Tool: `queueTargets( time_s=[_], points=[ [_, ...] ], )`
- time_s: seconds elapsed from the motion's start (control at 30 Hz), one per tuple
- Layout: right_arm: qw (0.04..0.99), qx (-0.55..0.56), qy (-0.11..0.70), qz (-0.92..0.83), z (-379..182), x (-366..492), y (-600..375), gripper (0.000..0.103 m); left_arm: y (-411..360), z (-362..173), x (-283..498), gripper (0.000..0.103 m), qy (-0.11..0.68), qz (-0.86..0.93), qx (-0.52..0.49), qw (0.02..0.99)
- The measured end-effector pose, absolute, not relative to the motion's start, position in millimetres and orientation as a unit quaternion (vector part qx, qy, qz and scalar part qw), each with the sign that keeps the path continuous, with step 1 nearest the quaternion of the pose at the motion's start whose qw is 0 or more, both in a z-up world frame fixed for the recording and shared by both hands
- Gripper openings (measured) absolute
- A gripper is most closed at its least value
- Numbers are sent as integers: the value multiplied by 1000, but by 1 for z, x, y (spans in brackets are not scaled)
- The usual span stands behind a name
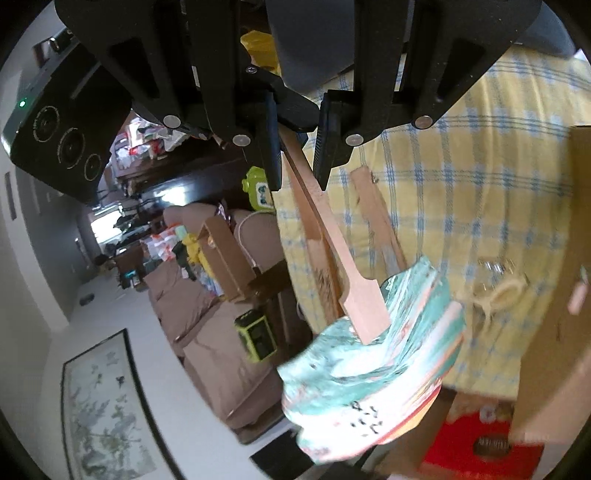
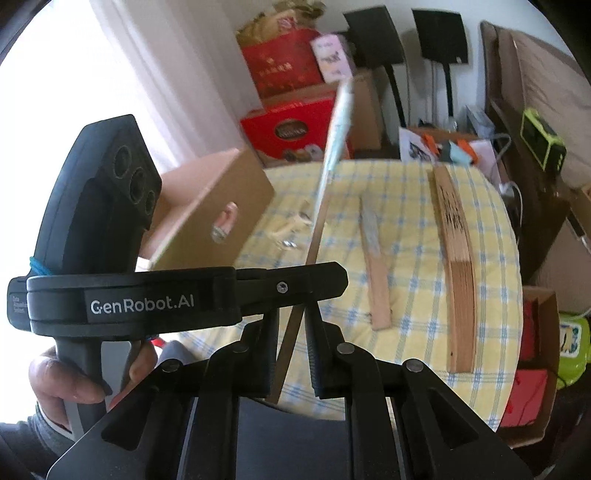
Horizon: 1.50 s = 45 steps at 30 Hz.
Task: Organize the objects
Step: 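Lift the painted fan with the left tool and carry it over the box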
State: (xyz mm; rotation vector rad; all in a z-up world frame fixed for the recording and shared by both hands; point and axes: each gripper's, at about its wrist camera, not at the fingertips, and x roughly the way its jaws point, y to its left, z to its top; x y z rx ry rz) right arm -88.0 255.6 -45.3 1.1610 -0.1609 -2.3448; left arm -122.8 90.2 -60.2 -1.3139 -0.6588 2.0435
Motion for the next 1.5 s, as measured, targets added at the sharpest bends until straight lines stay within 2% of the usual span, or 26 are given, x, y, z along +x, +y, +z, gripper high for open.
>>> queueTargets(
  time_s=[0.37, 0.57, 1.2, 1.5],
  points=[
    [299, 379, -57, -874, 12, -75, 223, 14, 53, 6, -102, 15, -232, 822, -428, 295],
    [332, 366, -41, -868, 33, -73, 192, 14, 17, 24, -90, 15, -233, 843, -405, 267],
    [452, 399, 11, -798, 15, -93, 62, 14, -114, -3, -77, 15, -278, 864, -399, 130],
    [510, 421, 12, -750, -6, -106, 21, 14, -148, -20, -75, 15, -289, 870, -394, 71]
  ],
)
